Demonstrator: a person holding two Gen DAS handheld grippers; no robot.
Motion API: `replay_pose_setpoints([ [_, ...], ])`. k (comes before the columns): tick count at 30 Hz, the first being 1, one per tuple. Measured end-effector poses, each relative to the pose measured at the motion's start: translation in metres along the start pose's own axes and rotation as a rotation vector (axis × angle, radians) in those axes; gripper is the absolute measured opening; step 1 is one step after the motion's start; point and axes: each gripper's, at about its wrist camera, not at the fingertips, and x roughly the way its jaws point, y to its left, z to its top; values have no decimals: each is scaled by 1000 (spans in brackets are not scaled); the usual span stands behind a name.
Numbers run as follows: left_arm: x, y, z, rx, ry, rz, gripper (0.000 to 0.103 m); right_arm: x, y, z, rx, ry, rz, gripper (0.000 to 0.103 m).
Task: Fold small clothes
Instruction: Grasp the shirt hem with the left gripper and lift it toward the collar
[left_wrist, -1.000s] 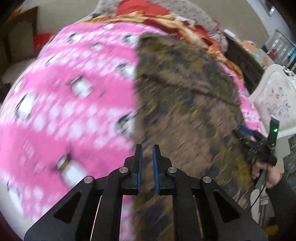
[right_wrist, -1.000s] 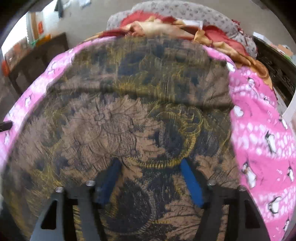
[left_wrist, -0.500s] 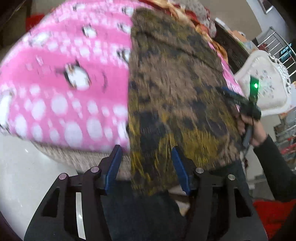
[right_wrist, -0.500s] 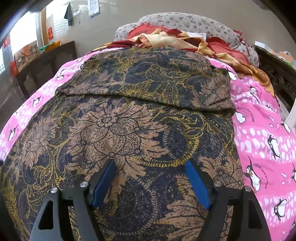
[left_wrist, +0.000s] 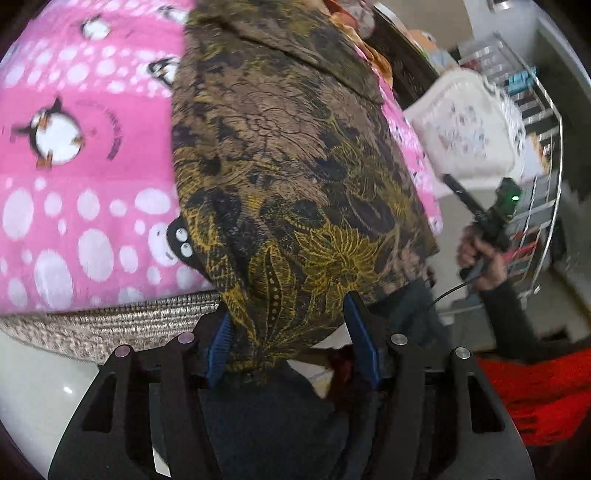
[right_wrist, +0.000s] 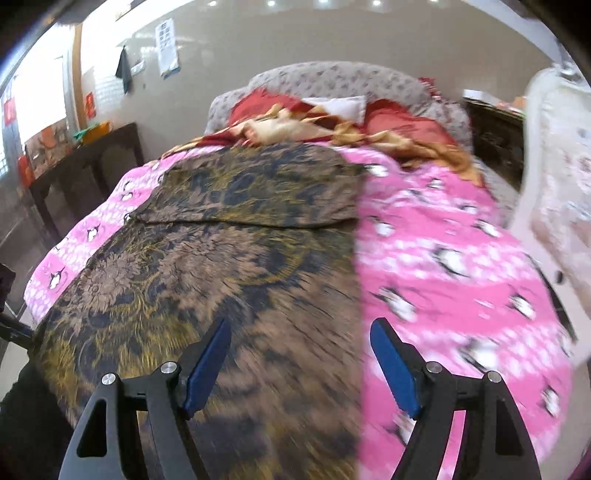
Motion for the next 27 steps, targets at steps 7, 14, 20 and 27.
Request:
replay_pose_setpoints([
  [7,4,-5,-5,50,-83,183,29,-44,-35,-57,86,77,63,76],
  [14,-7,1,-10,22,-162,260,10,-16,-46,-84,204,142,258,63],
  [20,-10,7,-14,-22,-168,269,10,14,-60,-96,240,204,350,54],
  [27,-4,11,-12,-68,-147,215,10,6,-72,-109,334,180,529,38],
])
